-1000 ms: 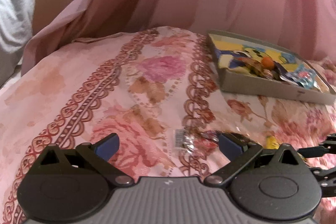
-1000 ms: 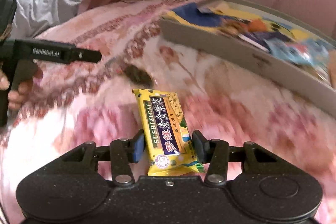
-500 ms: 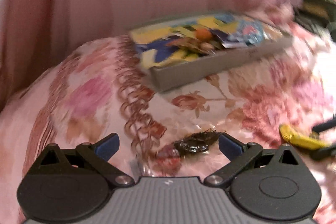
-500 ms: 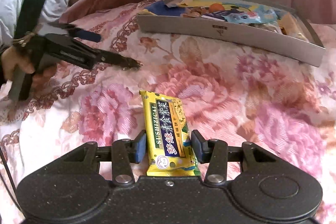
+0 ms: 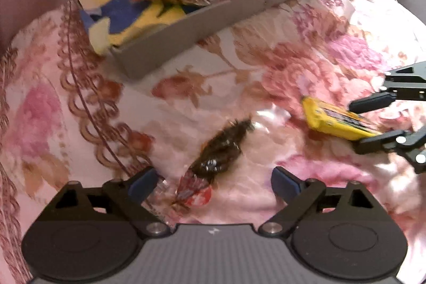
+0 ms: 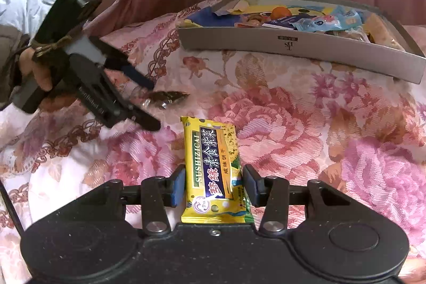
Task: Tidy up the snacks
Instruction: 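Grasp the wrapped dried-fish snack with the left gripper while the right gripper holds the yellow pack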
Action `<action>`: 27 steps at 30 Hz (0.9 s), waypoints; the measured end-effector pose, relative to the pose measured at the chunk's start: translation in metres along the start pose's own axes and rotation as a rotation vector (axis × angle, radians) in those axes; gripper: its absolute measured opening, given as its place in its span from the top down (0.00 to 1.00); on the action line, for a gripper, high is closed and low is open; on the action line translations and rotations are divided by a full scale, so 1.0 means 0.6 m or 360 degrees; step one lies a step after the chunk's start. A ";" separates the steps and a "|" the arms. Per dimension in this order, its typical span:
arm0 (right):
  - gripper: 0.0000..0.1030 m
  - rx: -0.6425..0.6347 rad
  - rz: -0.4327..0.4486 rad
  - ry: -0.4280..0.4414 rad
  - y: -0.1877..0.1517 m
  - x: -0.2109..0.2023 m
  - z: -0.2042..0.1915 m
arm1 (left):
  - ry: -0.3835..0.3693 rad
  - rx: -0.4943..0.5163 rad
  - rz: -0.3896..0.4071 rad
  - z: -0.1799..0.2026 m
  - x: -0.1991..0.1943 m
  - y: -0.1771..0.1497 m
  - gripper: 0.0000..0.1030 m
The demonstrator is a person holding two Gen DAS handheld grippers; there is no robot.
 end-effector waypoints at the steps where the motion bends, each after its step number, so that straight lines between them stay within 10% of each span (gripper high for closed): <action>1: 0.53 0.0014 -0.0001 0.0003 0.001 0.001 0.001 | -0.0013 -0.0006 -0.0021 0.005 0.001 -0.003 0.11; 17: 0.33 -0.0095 0.0009 -0.0047 -0.009 -0.006 -0.011 | 0.0184 -0.0240 -0.0027 0.073 0.002 0.001 0.19; 27: 0.52 -0.0102 -0.0040 -0.0012 -0.008 0.004 -0.018 | 0.0212 -0.0301 -0.0059 0.085 -0.004 0.000 0.48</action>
Point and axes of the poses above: each gripper's, at about its wrist camera, not at the fingertips, and x roughly the way its jaws point, z to its right, y to its top, the point moved 1 cm from there along x, roughly the way its jaws point, and after that the axes turned 11 degrees about -x, right-handed, at the moved point
